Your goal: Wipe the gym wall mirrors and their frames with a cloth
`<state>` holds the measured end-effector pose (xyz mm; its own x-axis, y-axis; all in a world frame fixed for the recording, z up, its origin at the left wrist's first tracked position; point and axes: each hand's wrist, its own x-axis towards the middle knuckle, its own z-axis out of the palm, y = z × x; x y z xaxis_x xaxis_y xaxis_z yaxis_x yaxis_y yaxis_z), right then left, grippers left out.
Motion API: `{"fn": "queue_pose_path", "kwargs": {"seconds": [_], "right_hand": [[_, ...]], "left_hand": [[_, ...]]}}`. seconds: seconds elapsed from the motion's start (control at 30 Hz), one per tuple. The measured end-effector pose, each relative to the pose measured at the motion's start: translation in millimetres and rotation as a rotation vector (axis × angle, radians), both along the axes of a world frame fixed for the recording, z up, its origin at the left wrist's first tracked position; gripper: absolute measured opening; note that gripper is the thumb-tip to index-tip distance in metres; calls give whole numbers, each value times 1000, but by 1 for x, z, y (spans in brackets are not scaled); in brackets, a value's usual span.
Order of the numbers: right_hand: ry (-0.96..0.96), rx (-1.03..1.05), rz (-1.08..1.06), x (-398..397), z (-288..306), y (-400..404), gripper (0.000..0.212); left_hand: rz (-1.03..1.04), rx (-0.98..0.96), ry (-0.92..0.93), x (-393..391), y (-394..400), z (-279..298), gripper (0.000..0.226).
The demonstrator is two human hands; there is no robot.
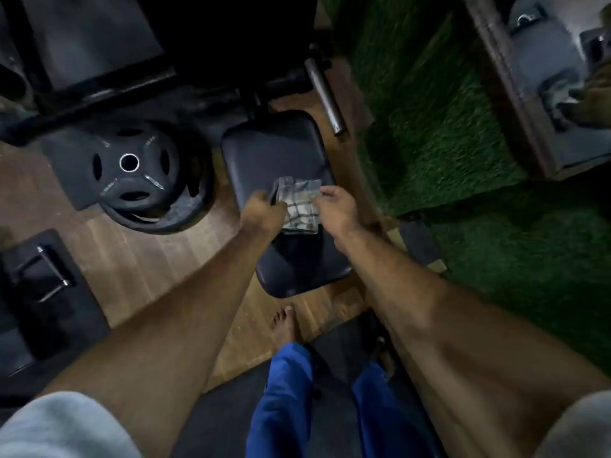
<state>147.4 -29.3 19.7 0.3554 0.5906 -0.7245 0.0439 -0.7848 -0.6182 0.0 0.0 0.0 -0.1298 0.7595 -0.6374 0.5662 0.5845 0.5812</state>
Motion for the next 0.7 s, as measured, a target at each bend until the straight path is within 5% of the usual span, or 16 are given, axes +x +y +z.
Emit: {"fn": "queue_pose_path", "kwargs": {"seconds": [0.1, 0.2, 0.33, 0.57, 0.7], "right_hand": [[-169, 53, 71, -3, -29, 3, 47], [-134, 46, -26, -11, -45, 0, 50], [-1, 8, -45, -19, -51, -5, 6], [341, -15, -296, -14, 13, -22, 8], [442, -26, -446, -10, 72, -41, 36]], "left_hand": [[-159, 21, 131, 0, 14, -21, 49], [-220, 65, 183, 1, 17, -32, 41], [-220, 54, 133, -1, 14, -32, 30], [-7, -116, -224, -4, 2, 16, 14], [64, -176, -418, 2, -21, 74, 11]]}}
